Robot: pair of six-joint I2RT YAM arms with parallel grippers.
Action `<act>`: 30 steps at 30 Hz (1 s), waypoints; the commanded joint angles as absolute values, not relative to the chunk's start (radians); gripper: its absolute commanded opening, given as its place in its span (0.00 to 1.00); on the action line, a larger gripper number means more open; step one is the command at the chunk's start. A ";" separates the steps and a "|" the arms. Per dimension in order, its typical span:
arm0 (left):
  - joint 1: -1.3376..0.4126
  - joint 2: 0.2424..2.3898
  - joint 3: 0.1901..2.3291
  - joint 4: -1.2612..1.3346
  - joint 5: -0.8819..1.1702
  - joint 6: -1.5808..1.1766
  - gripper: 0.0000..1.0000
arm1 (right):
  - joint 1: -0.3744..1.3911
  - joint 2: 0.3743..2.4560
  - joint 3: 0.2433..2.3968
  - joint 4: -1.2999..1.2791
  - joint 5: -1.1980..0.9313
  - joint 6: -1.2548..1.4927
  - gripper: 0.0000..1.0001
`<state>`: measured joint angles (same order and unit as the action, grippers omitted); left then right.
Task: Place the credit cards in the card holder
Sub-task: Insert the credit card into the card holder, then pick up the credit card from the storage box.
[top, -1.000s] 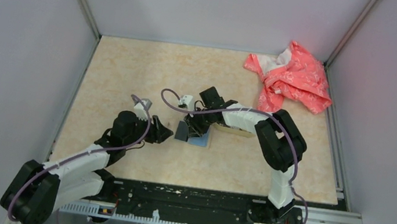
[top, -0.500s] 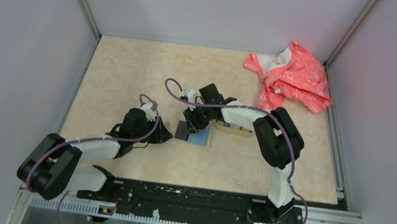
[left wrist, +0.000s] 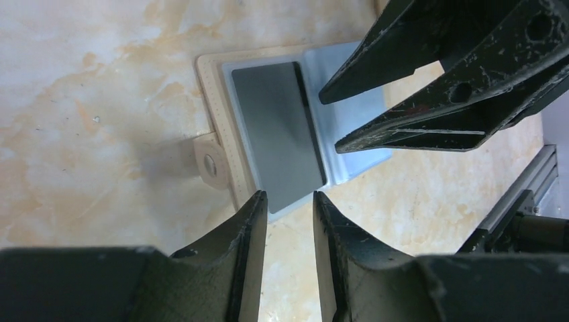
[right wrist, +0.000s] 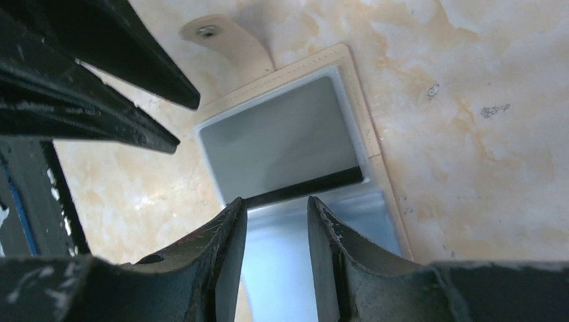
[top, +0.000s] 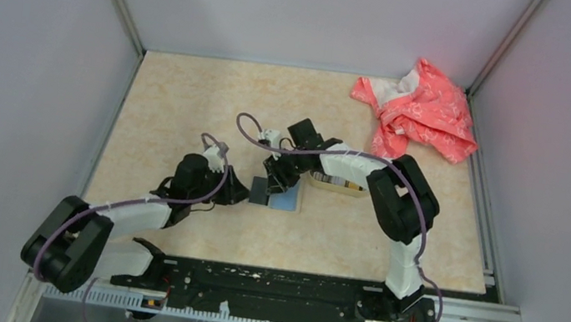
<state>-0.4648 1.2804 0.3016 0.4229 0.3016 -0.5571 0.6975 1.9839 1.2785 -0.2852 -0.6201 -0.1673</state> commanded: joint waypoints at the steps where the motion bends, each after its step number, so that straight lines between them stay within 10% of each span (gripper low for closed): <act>1: -0.464 1.103 0.256 0.382 0.261 -0.531 0.38 | 0.695 1.770 1.315 -0.368 -0.649 -0.406 0.40; 5: -0.464 0.913 0.203 0.353 0.226 -0.504 0.47 | 0.682 1.607 1.328 -0.438 -0.608 -0.569 0.61; 9: -0.463 0.790 0.141 0.412 0.205 -0.507 0.84 | 0.594 1.520 1.298 -0.385 -0.543 -0.438 0.98; 12: -0.463 0.757 0.093 0.479 0.184 -0.546 0.99 | 0.436 1.520 1.290 -0.404 -0.734 -0.286 0.99; 30: -0.605 1.105 0.222 0.880 0.420 -0.715 0.87 | 0.233 1.619 1.234 -0.503 -0.536 -0.309 0.68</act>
<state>-0.5266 1.0359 0.1127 0.8078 0.4377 -0.7055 0.2436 1.6150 1.1515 -0.4267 -0.6125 -0.2153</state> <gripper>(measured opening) 0.873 0.689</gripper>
